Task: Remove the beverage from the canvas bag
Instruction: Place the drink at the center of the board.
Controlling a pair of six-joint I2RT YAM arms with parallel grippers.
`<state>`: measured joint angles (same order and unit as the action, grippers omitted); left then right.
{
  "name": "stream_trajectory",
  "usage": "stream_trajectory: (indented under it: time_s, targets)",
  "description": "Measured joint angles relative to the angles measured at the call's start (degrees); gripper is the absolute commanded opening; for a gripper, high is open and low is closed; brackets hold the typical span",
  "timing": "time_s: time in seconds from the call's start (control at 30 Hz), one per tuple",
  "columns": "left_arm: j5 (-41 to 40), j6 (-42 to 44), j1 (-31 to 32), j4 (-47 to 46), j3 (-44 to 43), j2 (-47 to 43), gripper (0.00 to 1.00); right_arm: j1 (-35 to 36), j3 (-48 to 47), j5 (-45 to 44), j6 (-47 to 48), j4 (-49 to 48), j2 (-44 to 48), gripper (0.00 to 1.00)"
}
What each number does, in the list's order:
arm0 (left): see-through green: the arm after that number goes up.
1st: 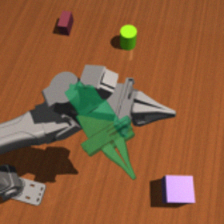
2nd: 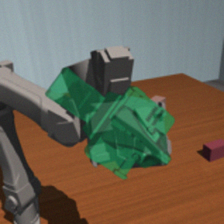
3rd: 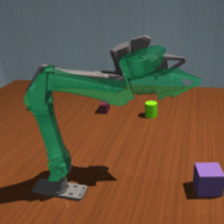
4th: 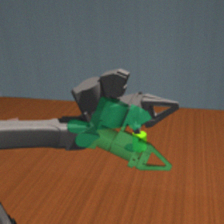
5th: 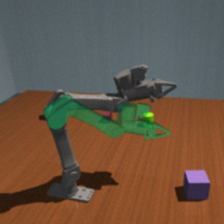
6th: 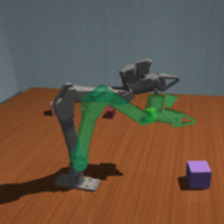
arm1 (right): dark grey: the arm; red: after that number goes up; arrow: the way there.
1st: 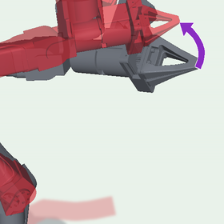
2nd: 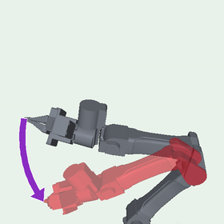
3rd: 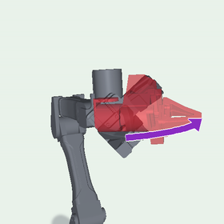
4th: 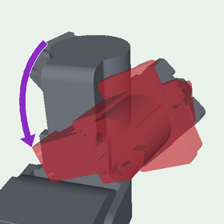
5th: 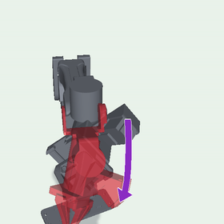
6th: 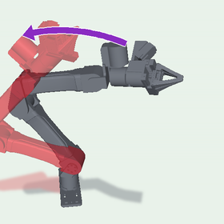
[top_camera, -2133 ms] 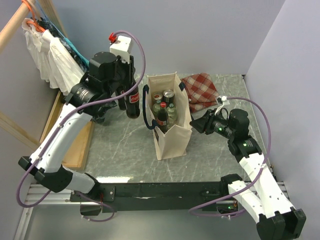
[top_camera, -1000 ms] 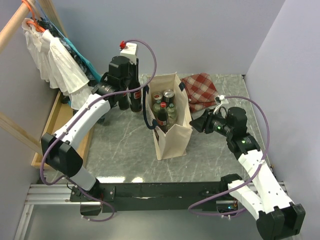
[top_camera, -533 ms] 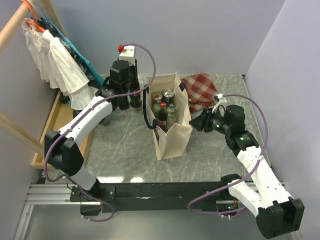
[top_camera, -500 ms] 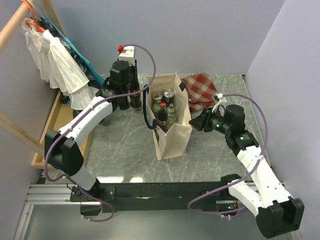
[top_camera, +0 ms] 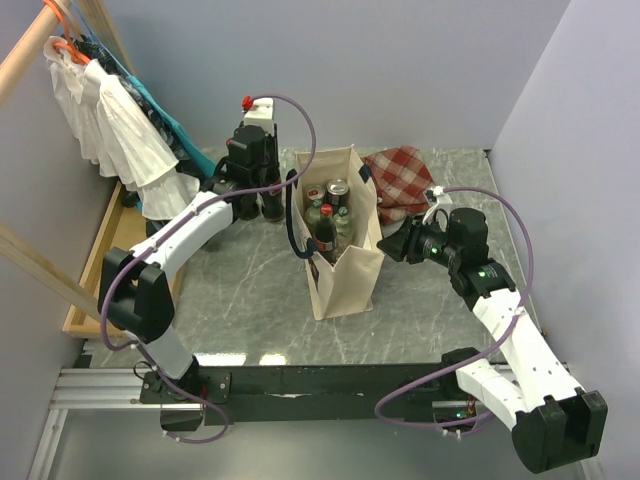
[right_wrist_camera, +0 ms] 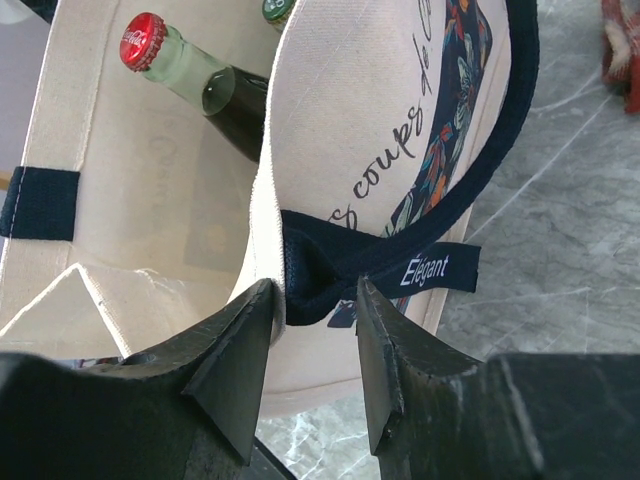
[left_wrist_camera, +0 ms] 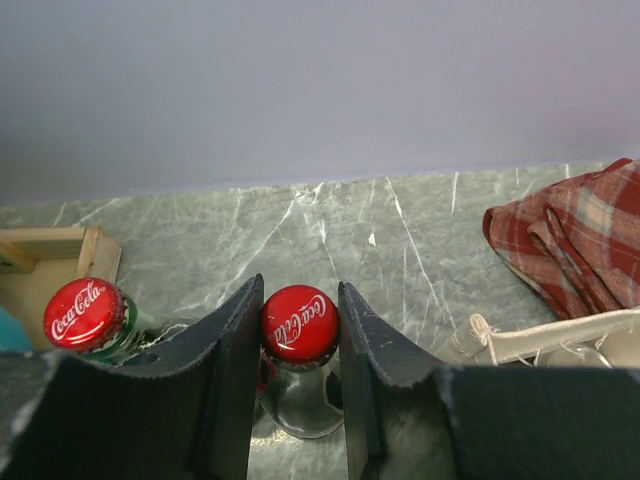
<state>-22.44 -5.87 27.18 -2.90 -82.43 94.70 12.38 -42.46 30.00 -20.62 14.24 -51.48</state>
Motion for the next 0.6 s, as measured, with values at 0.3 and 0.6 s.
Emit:
stream_trajectory:
  time_s: [0.3, 0.6]
  targets:
    - [-0.42, 0.09, 0.00, -2.67, -0.09, 2.01, 0.01, 0.00, -0.31, 0.04, 0.11, -0.04, -0.31, 0.46]
    - [-0.94, 0.22, -0.11, -4.13, -1.55, 4.00, 0.01, 0.02, -0.35, 0.02, 0.11, -0.02, -0.42, 0.46]
